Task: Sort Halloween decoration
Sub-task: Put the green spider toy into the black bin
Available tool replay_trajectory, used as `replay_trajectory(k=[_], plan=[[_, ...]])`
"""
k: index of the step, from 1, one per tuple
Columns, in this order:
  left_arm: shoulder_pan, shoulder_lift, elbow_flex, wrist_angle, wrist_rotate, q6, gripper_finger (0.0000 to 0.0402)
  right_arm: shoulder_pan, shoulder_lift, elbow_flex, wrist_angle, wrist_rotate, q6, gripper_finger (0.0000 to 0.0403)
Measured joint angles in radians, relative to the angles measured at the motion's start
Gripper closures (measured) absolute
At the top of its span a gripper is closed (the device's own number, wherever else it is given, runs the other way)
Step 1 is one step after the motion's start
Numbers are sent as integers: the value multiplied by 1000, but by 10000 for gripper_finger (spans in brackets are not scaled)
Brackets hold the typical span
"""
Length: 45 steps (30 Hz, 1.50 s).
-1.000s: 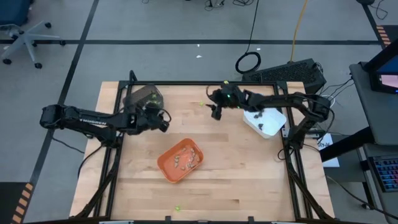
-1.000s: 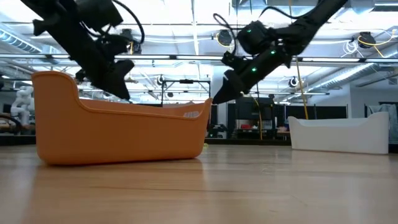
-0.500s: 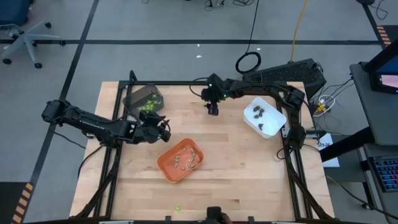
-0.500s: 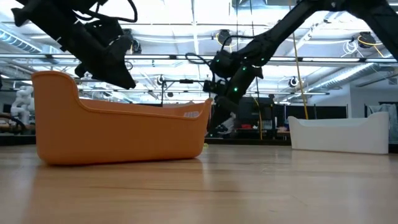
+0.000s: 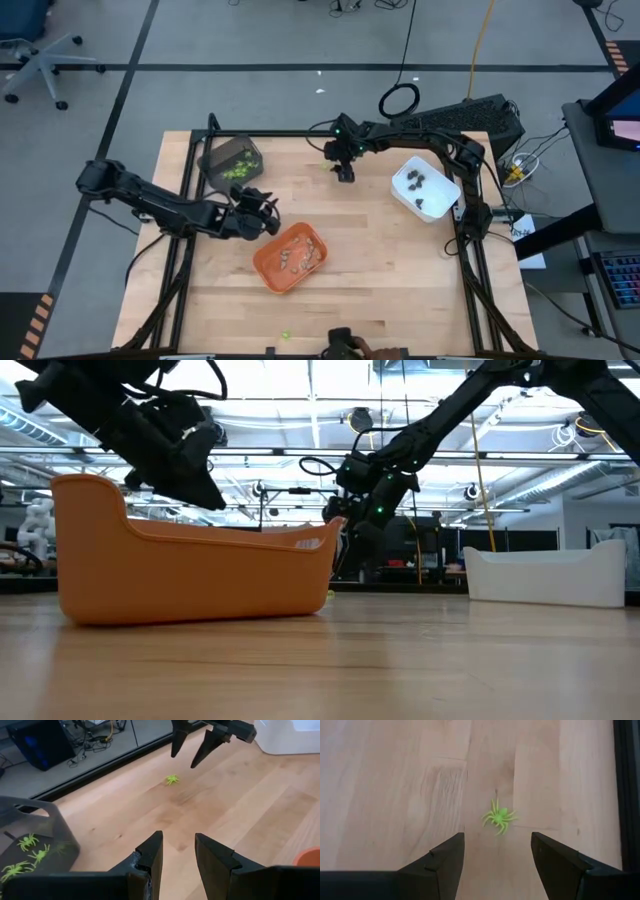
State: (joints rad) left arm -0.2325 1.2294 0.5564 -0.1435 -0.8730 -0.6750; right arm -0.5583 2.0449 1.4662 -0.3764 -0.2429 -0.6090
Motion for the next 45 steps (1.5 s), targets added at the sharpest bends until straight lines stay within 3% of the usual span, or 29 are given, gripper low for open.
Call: replay_trajectory(k=[9, 15, 20, 27, 30, 34, 40, 42, 45], plan=[[-1, 45, 0, 68, 1, 0, 288, -5, 11, -1, -3, -131, -6, 188], [-4, 45, 0, 85, 1, 8, 288, -5, 13, -1, 1, -140, 4, 188], [-4, 45, 0, 104, 1, 15, 288, -20, 13, -1, -2, -209, -24, 188], [44, 45, 9, 240, -1, 214, 289, -23, -22, -1, -130, -221, 46, 188], [137, 45, 50, 279, 127, 364, 289, -8, -55, -1, -243, -276, 102, 188], [312, 63, 105, 318, 438, 535, 292, 38, -117, -13, -382, -352, 117, 188], [529, 149, 177, 316, 819, 718, 322, 134, -292, -221, -314, -353, 193, 188], [560, 199, 205, 317, 874, 763, 329, 166, -384, -326, -232, -301, 250, 188], [583, 283, 255, 318, 880, 823, 331, 218, -533, -507, -63, -198, 340, 188]])
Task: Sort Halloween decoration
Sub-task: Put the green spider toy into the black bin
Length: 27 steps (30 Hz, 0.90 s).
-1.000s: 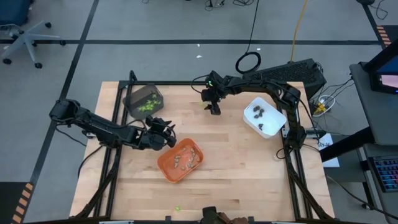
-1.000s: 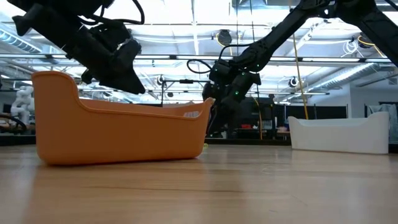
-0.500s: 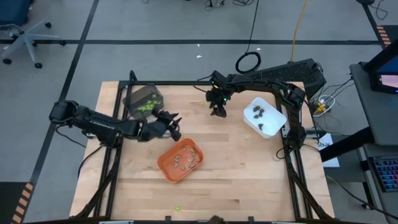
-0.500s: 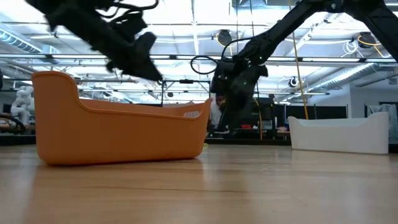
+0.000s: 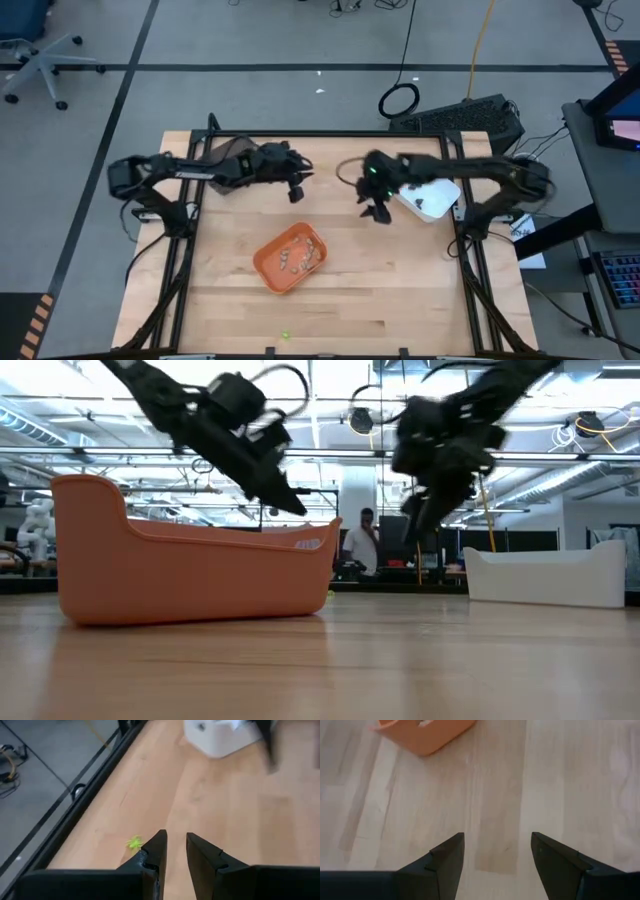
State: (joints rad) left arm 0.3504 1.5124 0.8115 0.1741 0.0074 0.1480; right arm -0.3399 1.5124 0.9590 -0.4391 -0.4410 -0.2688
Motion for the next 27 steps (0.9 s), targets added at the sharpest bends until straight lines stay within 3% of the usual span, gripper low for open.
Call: replay_trajectory(k=[5, 10, 15, 27], plan=[[17, 131, 103, -11, -40, 37, 323, 77, -207, -257, 261, 53, 129, 188], [22, 213, 194, -114, -38, 112, 277, 128, -318, -405, 416, 91, 205, 188], [33, 272, 245, -144, -38, 166, 227, 164, -336, -442, 427, 195, 189, 188], [92, 393, 256, -113, -39, 127, 229, 219, -320, -444, 519, 209, 140, 188]])
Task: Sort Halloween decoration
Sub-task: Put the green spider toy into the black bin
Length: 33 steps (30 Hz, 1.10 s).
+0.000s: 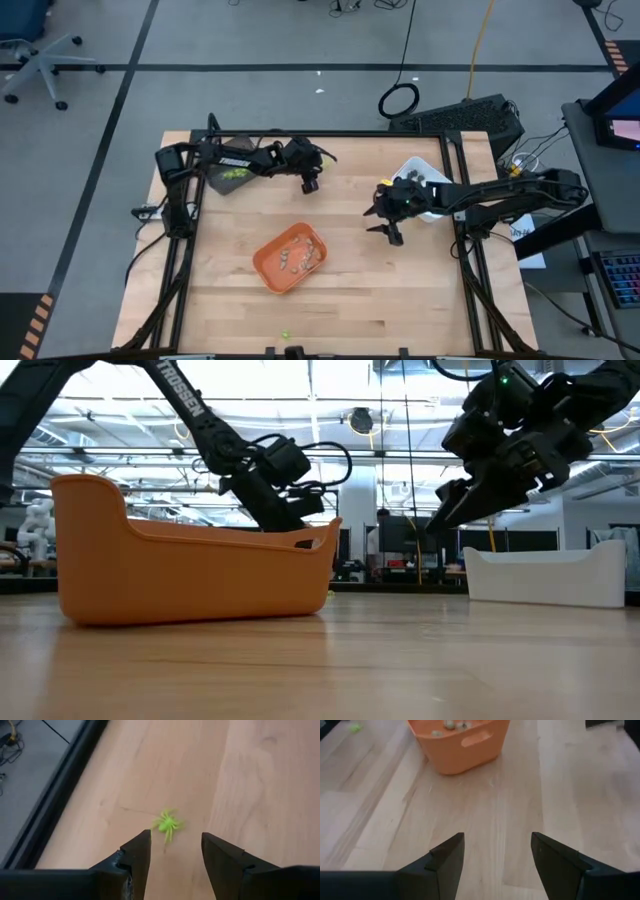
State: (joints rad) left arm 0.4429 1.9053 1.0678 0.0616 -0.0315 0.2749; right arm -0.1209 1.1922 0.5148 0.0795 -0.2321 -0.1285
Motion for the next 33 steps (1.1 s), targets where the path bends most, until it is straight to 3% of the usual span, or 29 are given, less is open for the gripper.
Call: replay_trajectory(k=[10, 16, 33], plan=[[8, 49, 2, 71, -34, -113, 229, -1, 0, 0, 22, 0, -22, 188], [19, 75, 18, 4, -35, -144, 229, -1, 0, 0, 29, 0, -16, 188], [22, 89, 56, -28, -24, -94, 229, -1, 0, 0, 73, 0, -7, 188]])
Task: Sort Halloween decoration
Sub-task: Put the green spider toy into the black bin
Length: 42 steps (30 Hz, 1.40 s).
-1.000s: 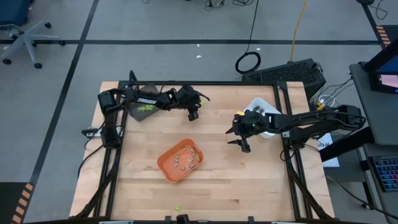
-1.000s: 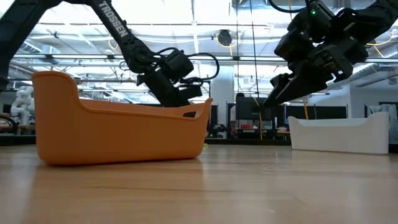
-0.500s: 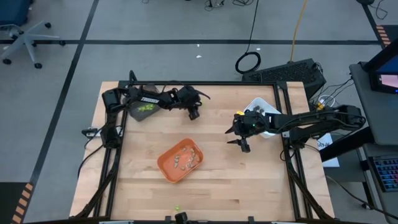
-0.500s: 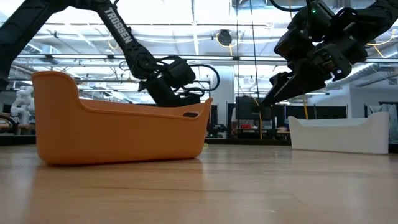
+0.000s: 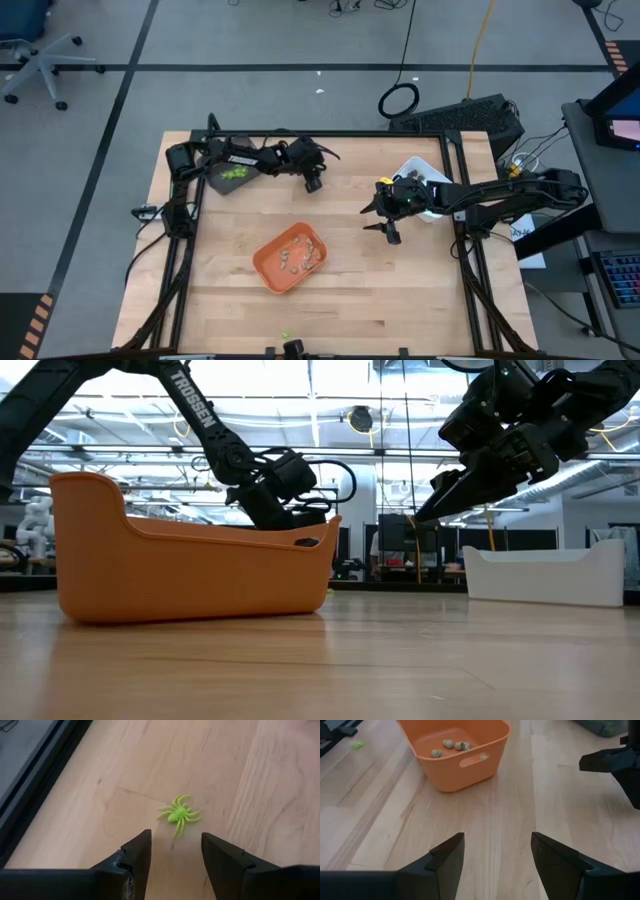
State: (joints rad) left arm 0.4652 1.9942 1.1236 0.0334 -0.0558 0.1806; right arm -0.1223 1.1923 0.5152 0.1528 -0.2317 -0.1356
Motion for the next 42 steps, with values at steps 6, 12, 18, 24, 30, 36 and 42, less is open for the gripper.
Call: replay_trajectory(k=[6, 12, 18, 24, 30, 36, 42], plan=[[7, 0, 0, -1, 21, 12, 229, 0, 0, 0, -3, 0, -4, 188], [13, 0, 0, 0, 38, 8, 229, 0, 0, 0, -8, 0, -6, 188], [18, 0, 0, -25, 96, 59, 229, 0, 0, -10, -7, 0, -7, 188], [8, -13, 13, -31, 111, 106, 229, 0, 0, -27, -7, 0, 2, 188], [-2, -14, 92, -170, 112, 88, 229, 0, 0, -29, 1, 0, 3, 188], [-30, -14, 160, -206, 114, 91, 229, 0, 0, -29, 1, 0, 1, 188], [-19, -14, 188, -205, 113, 71, 229, 0, 0, -29, 1, 0, -5, 188]])
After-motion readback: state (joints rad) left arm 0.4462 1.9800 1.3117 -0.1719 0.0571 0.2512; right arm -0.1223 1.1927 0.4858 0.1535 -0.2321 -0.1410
